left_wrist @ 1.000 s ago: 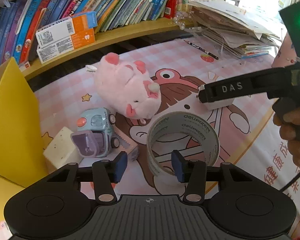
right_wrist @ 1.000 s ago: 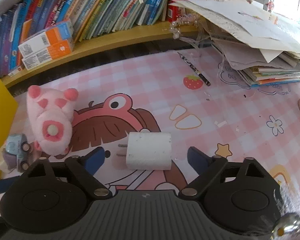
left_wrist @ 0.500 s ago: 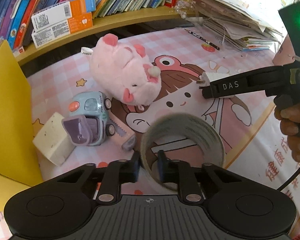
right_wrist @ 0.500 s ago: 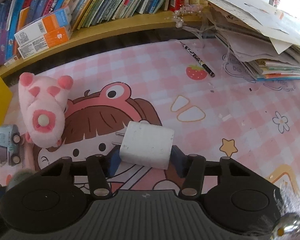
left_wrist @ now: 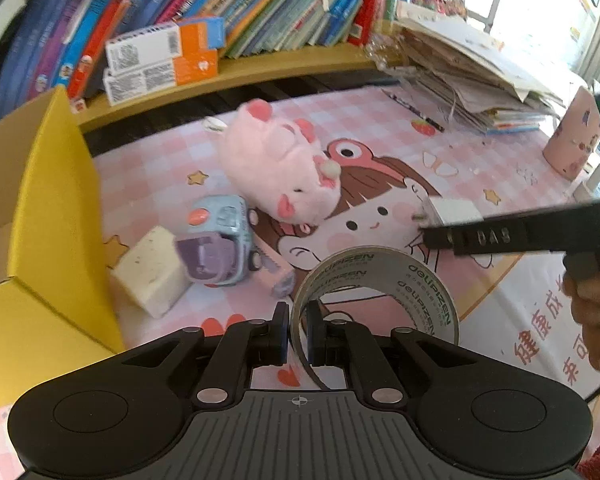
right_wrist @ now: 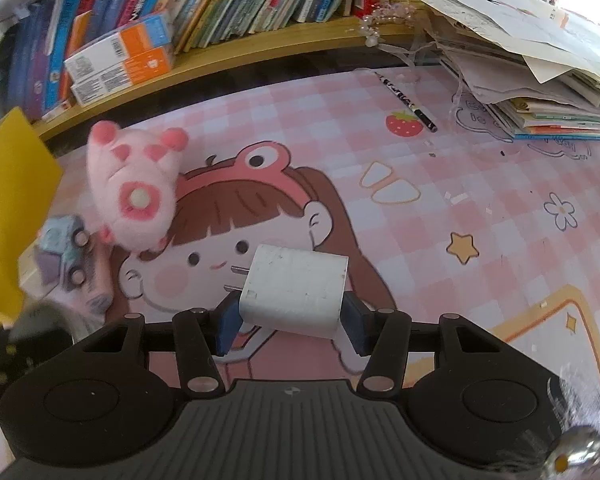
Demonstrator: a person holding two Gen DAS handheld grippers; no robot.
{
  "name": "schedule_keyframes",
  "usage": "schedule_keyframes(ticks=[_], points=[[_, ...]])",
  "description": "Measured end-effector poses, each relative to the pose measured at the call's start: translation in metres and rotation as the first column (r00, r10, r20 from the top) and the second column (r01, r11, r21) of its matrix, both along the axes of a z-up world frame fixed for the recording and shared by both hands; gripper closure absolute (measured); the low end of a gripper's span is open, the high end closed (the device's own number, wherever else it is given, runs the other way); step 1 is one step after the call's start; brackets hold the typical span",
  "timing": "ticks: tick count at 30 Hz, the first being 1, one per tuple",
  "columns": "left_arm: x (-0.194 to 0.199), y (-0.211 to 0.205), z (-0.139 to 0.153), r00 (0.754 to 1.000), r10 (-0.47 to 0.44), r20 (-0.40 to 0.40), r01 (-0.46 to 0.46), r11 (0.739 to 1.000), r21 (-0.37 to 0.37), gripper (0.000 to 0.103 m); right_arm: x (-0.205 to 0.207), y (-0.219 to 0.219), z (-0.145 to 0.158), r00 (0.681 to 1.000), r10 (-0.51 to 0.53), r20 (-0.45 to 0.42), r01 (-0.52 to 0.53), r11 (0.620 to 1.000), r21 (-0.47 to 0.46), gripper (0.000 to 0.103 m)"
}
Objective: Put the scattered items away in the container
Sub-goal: 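Lift the tape roll and white charger and carry both toward the yellow box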
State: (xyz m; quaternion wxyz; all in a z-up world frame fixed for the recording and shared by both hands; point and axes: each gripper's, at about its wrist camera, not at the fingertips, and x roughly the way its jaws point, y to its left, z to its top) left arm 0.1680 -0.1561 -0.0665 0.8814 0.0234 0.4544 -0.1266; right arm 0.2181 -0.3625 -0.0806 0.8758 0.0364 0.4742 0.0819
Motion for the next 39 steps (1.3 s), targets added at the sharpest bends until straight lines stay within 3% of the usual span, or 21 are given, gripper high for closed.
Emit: schedule_keyframes(ticks=[20, 39], points=[[-0.052, 0.024, 0.046, 0.989, 0.049, 0.136, -0.048, 0.999, -0.015, 0.096, -0.062, 0.023, 0.034, 0.995, 0.09, 0.042, -0.092, 0.995, 0.038, 0.052], [-0.089, 0.041, 0.062, 0.98, 0.061, 0.192, -0.05, 0.997, -0.06, 0.095, -0.113, 0.04, 0.056, 0.987, 0.131, 0.093, -0.132, 0.991, 0.008, 0.052]])
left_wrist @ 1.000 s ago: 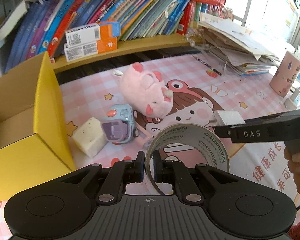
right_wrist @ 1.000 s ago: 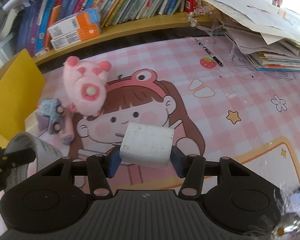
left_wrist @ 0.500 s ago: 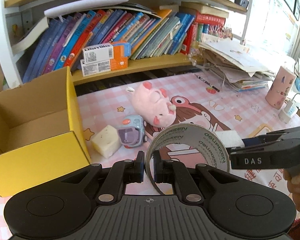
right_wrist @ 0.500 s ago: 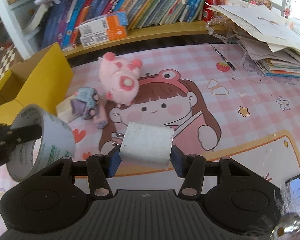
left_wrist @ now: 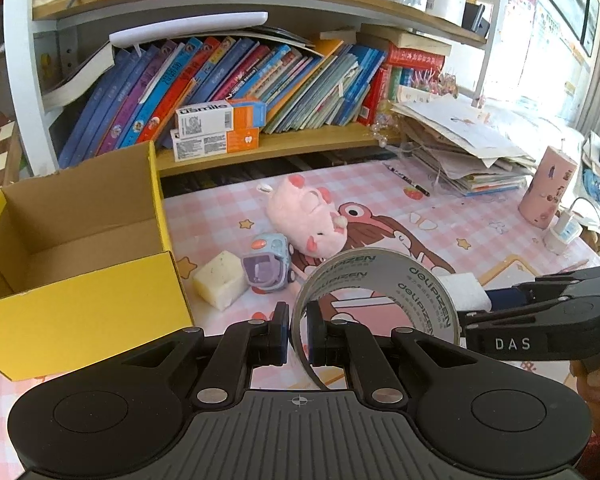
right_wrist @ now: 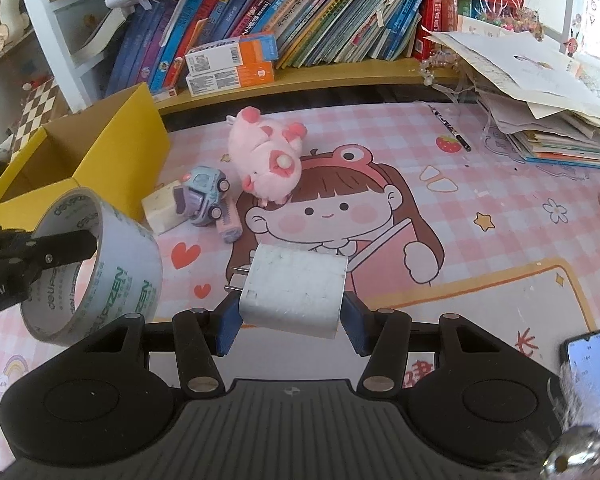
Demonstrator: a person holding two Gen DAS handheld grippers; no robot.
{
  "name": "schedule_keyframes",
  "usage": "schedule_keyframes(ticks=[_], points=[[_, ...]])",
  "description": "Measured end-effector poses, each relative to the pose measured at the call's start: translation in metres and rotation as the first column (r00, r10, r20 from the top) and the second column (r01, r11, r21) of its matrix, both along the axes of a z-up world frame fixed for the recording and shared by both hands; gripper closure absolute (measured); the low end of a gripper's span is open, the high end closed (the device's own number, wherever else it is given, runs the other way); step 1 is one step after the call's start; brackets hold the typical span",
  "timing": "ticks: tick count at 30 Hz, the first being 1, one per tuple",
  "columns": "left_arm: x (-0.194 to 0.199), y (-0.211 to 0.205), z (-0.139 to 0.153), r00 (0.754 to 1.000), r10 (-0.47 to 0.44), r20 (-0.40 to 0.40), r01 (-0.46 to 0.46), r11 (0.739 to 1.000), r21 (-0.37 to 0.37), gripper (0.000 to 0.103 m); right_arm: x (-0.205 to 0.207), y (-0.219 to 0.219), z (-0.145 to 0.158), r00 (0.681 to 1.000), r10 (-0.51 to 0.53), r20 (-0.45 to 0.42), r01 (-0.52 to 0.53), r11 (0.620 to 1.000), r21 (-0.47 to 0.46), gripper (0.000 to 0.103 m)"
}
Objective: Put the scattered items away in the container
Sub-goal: 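Lift the tape roll and white charger and carry both toward the yellow box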
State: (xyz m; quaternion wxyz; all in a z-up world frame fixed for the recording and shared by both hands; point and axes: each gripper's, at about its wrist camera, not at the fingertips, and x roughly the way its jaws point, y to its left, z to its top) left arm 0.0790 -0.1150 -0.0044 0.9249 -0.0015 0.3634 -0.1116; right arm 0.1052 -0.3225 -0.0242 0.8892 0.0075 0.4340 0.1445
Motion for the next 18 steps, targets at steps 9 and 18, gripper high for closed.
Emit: schedule_keyframes(ticks=[9, 18], points=[[-0.01, 0.005, 0.005, 1.0, -0.017, 0.016, 0.017, 1.0, -0.014, 0.095, -0.014, 0.007, 0.005, 1.0, -0.003, 0.01, 0.003, 1.0, -0.017, 0.052], [-0.02, 0.021, 0.009, 1.0, 0.0, 0.024, 0.001, 1.0, -0.016, 0.095, -0.019, 0.022, 0.008, 1.0, 0.018, 0.012, -0.018, 1.0, -0.018, 0.052]])
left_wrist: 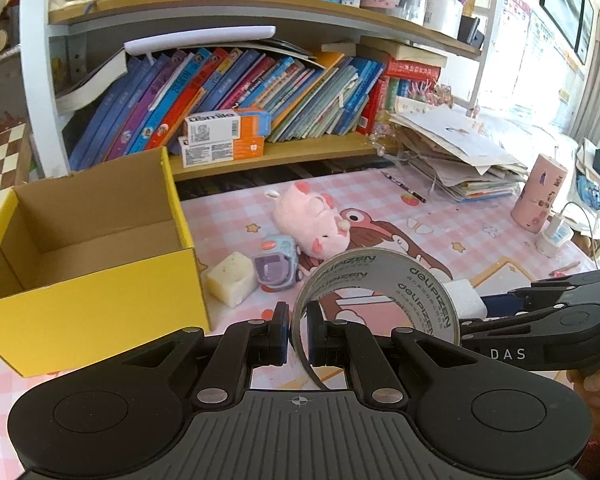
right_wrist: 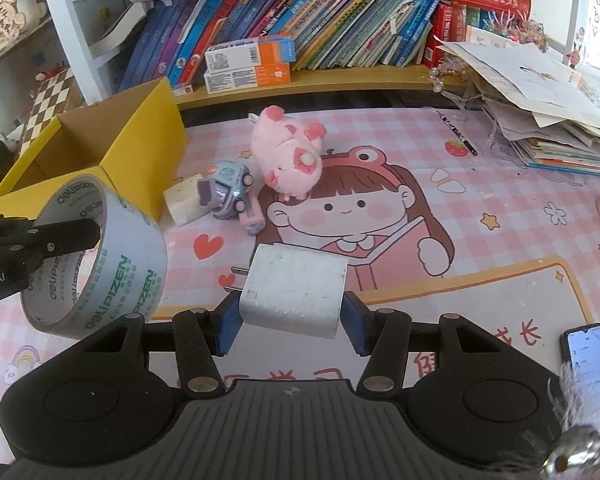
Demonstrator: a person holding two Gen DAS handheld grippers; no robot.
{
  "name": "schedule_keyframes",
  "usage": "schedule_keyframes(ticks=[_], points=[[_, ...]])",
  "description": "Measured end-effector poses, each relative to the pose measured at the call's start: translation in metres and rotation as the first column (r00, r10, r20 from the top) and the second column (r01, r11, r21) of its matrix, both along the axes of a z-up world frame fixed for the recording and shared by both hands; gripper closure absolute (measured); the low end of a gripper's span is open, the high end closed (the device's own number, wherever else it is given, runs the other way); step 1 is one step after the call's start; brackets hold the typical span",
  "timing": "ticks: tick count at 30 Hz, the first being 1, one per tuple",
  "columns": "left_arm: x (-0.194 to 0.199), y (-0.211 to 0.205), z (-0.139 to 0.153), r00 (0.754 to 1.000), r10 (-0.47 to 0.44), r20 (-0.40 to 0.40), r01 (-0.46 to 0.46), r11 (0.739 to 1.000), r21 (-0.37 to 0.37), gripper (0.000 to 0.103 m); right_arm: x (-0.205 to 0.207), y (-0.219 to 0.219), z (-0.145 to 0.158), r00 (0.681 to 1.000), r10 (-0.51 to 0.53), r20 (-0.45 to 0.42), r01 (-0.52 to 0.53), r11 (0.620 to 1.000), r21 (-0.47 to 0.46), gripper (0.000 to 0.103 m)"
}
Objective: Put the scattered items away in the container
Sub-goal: 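Lift the tape roll and white charger and carry both toward the yellow box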
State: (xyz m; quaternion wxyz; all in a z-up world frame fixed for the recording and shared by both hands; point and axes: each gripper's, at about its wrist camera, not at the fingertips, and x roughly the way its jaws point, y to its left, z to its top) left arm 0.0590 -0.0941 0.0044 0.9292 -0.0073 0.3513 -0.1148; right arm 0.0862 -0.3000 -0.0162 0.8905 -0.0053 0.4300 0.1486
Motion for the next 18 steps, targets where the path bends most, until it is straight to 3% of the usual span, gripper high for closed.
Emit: schedule_keyframes(ticks=[18], points=[[-0.018, 0.043, 0.002, 0.998, 0.069, 0.003, -0.069, 0.998, -0.007, 0.095, -0.008, 0.046, 0.001, 0.997, 0.075, 0.004, -0.075, 0.997, -0.006, 0.052]])
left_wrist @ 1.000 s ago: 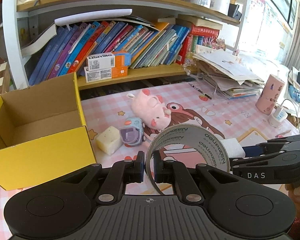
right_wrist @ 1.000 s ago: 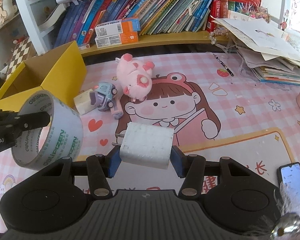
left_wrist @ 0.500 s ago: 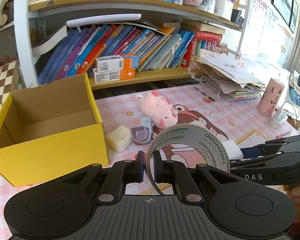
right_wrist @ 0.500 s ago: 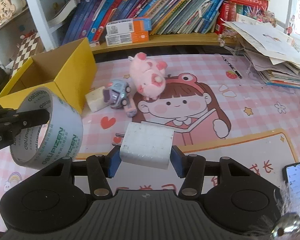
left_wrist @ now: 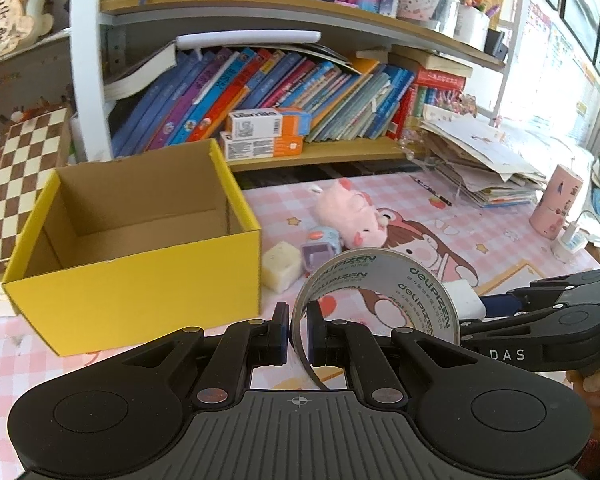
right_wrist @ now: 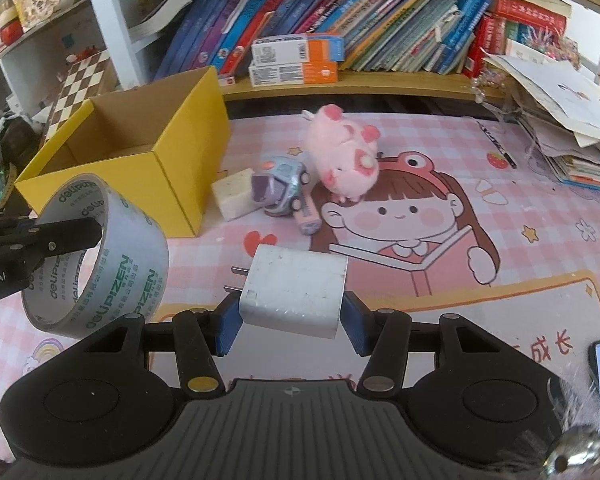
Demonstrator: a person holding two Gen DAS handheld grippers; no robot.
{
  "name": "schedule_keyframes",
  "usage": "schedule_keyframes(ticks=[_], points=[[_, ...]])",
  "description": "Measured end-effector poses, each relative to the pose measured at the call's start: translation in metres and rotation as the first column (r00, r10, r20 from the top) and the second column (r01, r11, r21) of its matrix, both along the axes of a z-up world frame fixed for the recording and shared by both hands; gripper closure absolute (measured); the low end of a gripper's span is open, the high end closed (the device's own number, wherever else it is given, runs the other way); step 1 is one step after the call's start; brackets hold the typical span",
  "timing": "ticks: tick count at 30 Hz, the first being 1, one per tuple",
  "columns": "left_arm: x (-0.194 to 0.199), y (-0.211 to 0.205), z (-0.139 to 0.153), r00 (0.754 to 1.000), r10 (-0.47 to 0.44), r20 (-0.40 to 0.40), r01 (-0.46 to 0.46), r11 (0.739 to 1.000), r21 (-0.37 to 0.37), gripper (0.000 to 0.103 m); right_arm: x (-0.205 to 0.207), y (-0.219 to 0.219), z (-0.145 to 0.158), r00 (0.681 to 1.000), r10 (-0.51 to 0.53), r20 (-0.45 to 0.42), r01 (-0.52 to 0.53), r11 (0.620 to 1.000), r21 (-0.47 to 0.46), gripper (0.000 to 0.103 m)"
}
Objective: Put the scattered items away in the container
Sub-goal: 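Lift the tape roll and white charger and carry both toward the yellow box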
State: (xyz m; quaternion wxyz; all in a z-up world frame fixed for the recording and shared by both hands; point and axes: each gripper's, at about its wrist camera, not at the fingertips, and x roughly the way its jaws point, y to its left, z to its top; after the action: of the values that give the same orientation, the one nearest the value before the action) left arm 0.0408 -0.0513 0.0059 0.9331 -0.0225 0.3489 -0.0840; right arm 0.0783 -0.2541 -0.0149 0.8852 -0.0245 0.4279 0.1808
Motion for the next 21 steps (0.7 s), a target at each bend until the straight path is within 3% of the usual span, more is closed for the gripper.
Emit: schedule_keyframes(ticks=[21], points=[[-0.011, 0.034, 0.002, 0.998, 0.056, 0.016, -0.055, 0.998, -0.044, 0.095, -0.009, 0.038, 0.006, 0.995, 0.092, 0.03, -0.091, 0.994, -0.054, 0.052]])
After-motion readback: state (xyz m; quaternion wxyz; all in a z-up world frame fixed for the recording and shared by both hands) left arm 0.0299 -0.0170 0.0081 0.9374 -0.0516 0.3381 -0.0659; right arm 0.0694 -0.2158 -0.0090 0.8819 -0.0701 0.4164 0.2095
